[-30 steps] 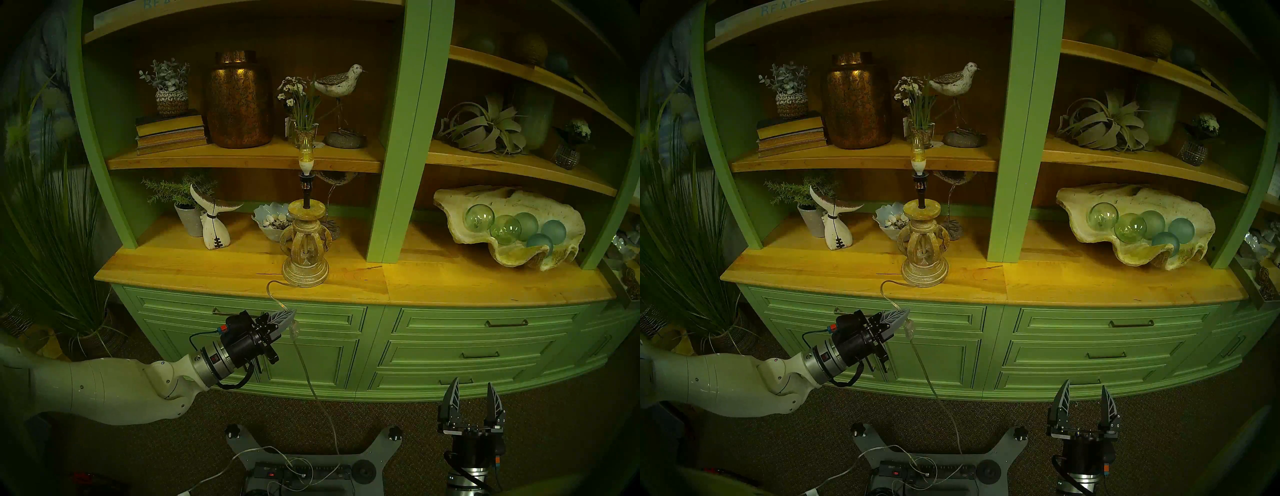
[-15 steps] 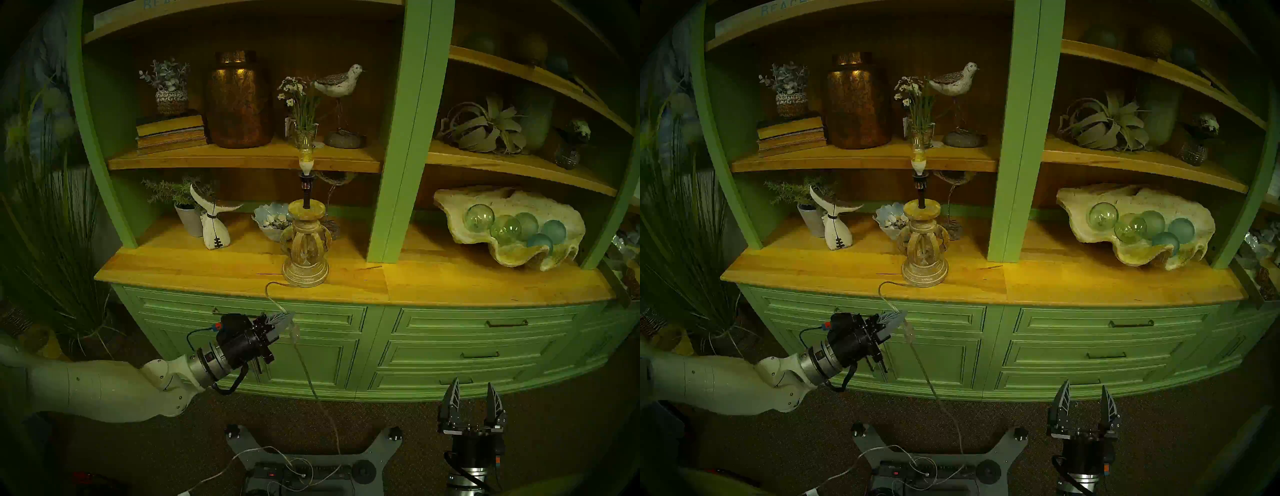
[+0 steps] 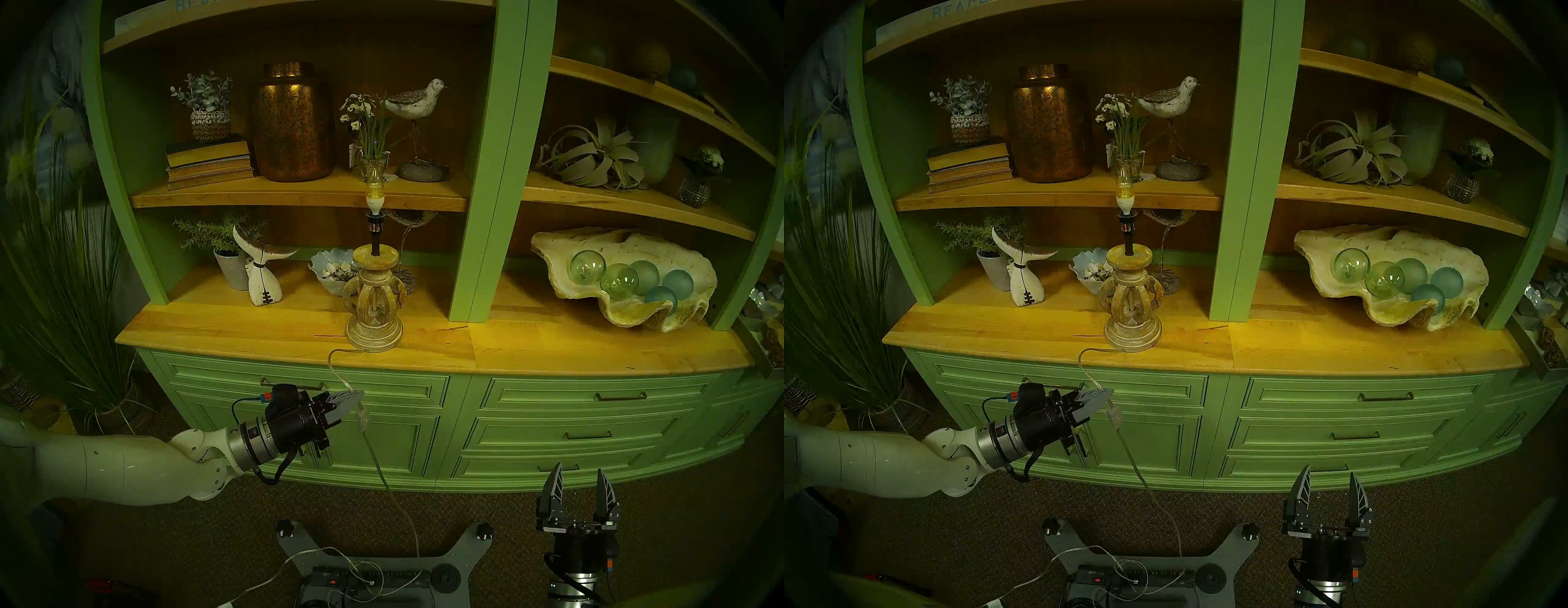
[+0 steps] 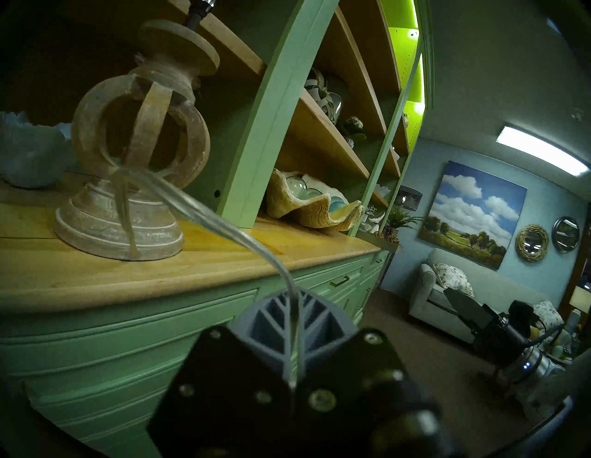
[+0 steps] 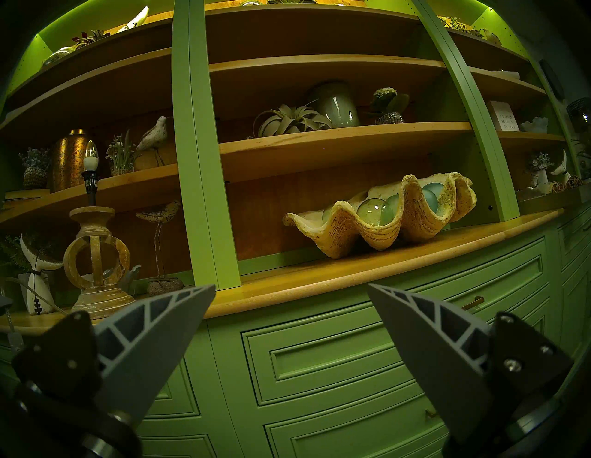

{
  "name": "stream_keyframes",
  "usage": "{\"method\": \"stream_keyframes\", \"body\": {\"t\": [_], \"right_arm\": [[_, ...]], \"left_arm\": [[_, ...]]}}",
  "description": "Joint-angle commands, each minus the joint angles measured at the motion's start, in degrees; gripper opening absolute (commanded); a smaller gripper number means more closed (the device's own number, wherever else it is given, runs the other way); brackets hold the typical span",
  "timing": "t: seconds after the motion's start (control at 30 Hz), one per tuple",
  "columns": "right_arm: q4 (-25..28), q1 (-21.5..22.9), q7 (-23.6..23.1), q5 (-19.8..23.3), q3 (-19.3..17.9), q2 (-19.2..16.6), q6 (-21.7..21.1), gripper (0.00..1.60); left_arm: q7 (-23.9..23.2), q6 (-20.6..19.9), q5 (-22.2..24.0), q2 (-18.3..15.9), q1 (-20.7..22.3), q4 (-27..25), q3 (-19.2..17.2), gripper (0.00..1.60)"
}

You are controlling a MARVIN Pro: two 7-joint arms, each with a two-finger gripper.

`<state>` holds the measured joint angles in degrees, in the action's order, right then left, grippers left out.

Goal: Grab cable and switch light on

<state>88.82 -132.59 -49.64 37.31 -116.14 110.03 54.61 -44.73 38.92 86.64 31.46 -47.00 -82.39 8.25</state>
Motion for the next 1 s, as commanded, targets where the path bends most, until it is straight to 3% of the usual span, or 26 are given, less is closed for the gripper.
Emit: {"method": "stream_keyframes", "body": {"t": [0.0,0.03,0.1,0.33,0.53,0.73,0.97], "right_arm": [[1.2,0.2,-0.1,0.1,0.0,-0.1,0.3,1.60],[1.2,0.2,-0.1,0.1,0.0,-0.1,0.3,1.60],[1.1,0.3,-0.1,0.1,0.0,-0.1,0.3,1.60],[1.2,0.3,-0.1,0.1,0.0,-0.1,0.3,1.60],[1.4,0.2,-0.1,0.1,0.0,-0.1,0.3,1.60],[1.6,0.0,-0.1,0.1,0.0,0.0,0.3,1.60],[1.8,-0.1,-0.1,0.1,0.1,0.0,0.2,1.60]], "left_arm": [[-6.2,-6.0,-4.3,2.9,5.9,1.2,-0.4,0.00],[-10.2,-7.6,-4.8,3.7,6.7,2.8,-0.6,0.00],[-9.3,-8.5,-6.5,4.5,7.5,3.0,-0.9,0.00],[-16.3,-15.1,-9.3,9.0,11.1,7.8,-1.9,0.00],[-22.2,-17.9,-9.8,11.9,12.0,12.5,-2.0,0.00],[-26.6,-18.6,-10.1,13.6,11.2,16.2,-0.8,0.00],[-33.2,-17.0,-6.8,12.0,9.3,17.3,-1.1,0.00]]}}
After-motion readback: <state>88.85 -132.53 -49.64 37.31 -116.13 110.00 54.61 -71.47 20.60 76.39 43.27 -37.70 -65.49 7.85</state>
